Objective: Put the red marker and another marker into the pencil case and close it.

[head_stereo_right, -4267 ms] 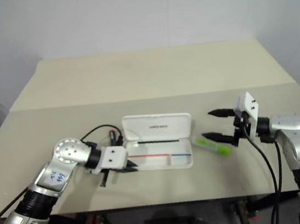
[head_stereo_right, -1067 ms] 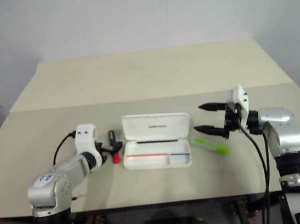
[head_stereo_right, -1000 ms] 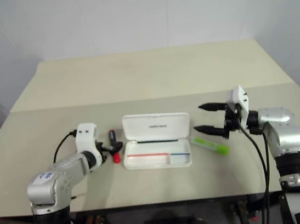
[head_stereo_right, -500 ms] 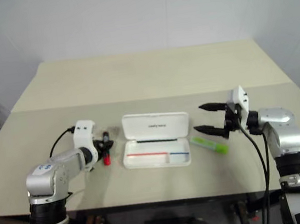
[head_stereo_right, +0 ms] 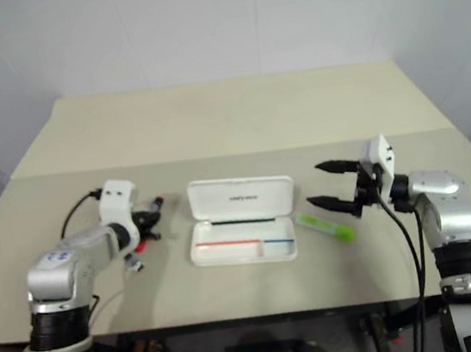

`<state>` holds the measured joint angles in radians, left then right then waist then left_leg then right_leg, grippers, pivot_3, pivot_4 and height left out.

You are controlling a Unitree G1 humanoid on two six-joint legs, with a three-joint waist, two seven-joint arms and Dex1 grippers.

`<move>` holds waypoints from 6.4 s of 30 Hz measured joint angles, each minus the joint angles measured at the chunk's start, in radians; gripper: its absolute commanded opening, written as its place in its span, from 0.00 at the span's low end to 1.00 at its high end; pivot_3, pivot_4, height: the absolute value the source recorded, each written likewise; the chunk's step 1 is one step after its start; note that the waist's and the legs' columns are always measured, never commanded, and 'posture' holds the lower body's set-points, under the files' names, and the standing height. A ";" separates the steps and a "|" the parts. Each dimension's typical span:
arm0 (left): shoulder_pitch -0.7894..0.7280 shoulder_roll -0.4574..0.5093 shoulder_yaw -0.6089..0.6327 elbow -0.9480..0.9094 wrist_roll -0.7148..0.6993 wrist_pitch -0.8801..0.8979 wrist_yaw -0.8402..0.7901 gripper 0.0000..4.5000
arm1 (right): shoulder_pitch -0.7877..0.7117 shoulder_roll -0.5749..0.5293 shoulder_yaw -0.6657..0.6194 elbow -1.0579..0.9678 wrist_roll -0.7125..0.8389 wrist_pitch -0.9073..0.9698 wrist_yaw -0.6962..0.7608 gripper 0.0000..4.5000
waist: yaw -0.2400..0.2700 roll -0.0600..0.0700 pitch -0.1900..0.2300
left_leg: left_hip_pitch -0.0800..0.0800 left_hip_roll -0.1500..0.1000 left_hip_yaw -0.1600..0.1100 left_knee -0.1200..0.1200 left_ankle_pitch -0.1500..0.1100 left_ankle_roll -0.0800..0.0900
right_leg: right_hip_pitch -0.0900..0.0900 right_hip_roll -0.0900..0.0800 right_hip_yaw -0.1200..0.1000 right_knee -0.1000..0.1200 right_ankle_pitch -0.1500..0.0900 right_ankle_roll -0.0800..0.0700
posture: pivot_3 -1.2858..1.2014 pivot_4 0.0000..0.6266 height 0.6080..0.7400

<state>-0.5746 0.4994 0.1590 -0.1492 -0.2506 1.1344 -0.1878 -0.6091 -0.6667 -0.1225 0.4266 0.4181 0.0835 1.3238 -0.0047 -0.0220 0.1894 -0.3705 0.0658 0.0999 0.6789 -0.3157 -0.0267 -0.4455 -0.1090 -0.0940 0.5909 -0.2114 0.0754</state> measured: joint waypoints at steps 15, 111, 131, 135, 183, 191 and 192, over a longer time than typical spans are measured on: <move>-0.271 0.266 -0.106 0.036 -0.154 -0.320 -0.635 0.13 | 0.108 -0.096 -0.006 -0.113 0.071 0.034 0.164 1.00 | 0.006 0.000 0.000 | -0.005 0.000 0.003 0.000 -0.004 -0.001 | 0.000 0.000 -0.004 -0.005 -0.002 0.006 | 0.52 0.24 1.00; 0.318 0.235 0.137 -0.104 -0.372 -0.672 -1.051 0.99 | 0.221 -0.037 0.149 -0.180 -0.184 0.103 -0.225 1.00 | -0.001 0.000 0.000 | 0.001 0.001 0.006 0.004 -0.006 0.005 | 0.000 0.002 0.006 -0.001 -0.003 0.004 | 0.52 0.24 1.00; 0.386 0.348 0.221 0.127 -0.451 -0.808 -1.312 1.00 | 0.216 0.000 0.156 -0.210 -0.184 0.171 -0.295 0.25 | -0.023 -0.004 -0.002 | 0.002 0.001 0.007 0.003 -0.005 0.005 | 0.000 0.000 0.005 -0.002 -0.003 0.000 | 0.52 0.24 1.00; 0.392 0.359 0.227 0.142 -0.451 -0.841 -1.312 1.00 | 0.173 0.004 0.135 -0.173 -0.185 0.169 -0.340 0.25 | -0.023 -0.003 -0.001 | 0.001 0.001 0.008 0.003 -0.005 0.005 | -0.002 0.000 0.005 -0.002 -0.002 0.001 | 0.52 0.24 1.00; 0.269 0.316 0.153 0.428 -0.411 -1.068 -1.313 1.00 | -0.159 0.160 0.655 -0.690 -0.212 0.570 -0.297 0.25 | -0.023 -0.002 -0.001 | -0.012 0.004 0.012 0.002 -0.008 0.003 | -0.016 0.002 0.004 0.003 -0.003 0.002 | 0.52 0.24 1.00; 0.277 0.316 0.154 0.386 -0.413 -1.067 -1.313 1.00 | -0.159 0.209 0.668 -0.628 -0.264 0.549 -0.317 0.25 | -0.023 -0.002 -0.001 | -0.013 0.004 0.011 0.002 -0.008 0.002 | -0.017 0.002 0.004 0.003 -0.003 0.002 | 0.52 0.24 1.00; 0.278 0.316 0.154 0.386 -0.413 -1.067 -1.313 1.00 | -0.159 0.210 0.668 -0.627 -0.263 0.551 -0.319 0.25 | -0.023 -0.002 -0.001 | -0.013 0.004 0.011 0.002 -0.008 0.002 | -0.017 0.002 0.004 0.003 -0.003 0.002 | 0.52 0.24 1.00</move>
<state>-0.2967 0.8150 0.3125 0.2366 -0.6633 0.0675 -1.5004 -0.7677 -0.4566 0.5452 -0.2005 0.1547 0.6350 1.0046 -0.0278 -0.0241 0.1885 -0.3838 0.0694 0.1114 0.6812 -0.3235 -0.0245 -0.4628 -0.1070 -0.0902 0.5934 -0.2140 0.0778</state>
